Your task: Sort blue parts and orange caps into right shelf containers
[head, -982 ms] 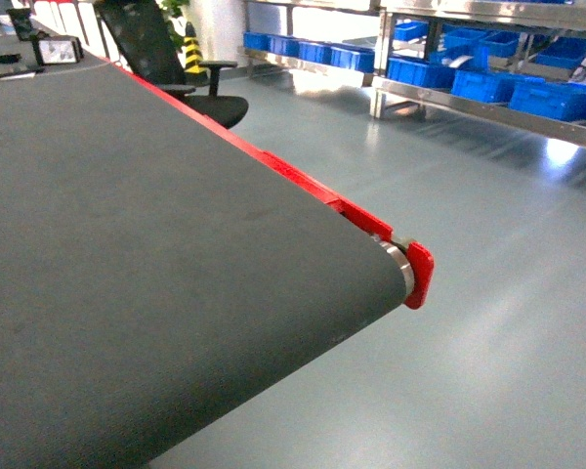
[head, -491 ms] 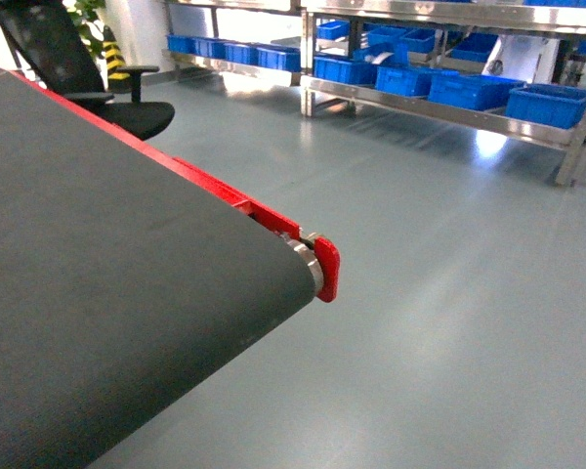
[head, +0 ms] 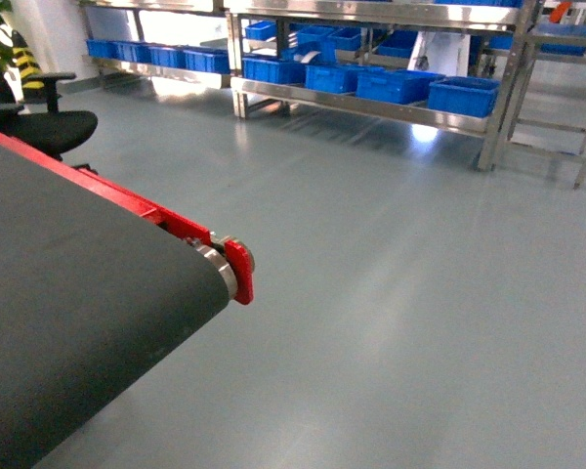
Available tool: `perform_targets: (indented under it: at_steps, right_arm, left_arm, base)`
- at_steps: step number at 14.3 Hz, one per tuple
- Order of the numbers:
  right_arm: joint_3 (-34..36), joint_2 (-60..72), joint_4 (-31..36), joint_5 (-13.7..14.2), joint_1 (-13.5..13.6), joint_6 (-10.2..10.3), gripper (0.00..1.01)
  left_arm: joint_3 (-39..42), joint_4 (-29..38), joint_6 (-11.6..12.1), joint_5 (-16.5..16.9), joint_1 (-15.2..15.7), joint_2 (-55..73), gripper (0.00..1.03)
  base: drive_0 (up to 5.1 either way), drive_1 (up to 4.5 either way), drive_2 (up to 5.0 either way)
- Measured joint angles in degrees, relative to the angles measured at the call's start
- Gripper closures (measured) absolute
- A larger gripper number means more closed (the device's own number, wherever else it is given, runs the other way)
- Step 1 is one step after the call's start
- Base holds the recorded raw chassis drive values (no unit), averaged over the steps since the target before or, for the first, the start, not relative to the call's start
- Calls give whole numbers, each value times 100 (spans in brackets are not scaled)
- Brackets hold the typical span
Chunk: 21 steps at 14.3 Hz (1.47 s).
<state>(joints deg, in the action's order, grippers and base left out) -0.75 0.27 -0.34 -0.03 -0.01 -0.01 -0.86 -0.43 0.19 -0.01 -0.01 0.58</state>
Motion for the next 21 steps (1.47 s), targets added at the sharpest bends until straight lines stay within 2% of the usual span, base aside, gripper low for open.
perform_targets:
  at_steps: [21]
  right_arm:
    - [0, 0, -2, 0, 0, 0, 56]
  left_arm:
    - [0, 0, 0, 0, 0, 0, 59]
  base:
    - [-155, -155, -155]
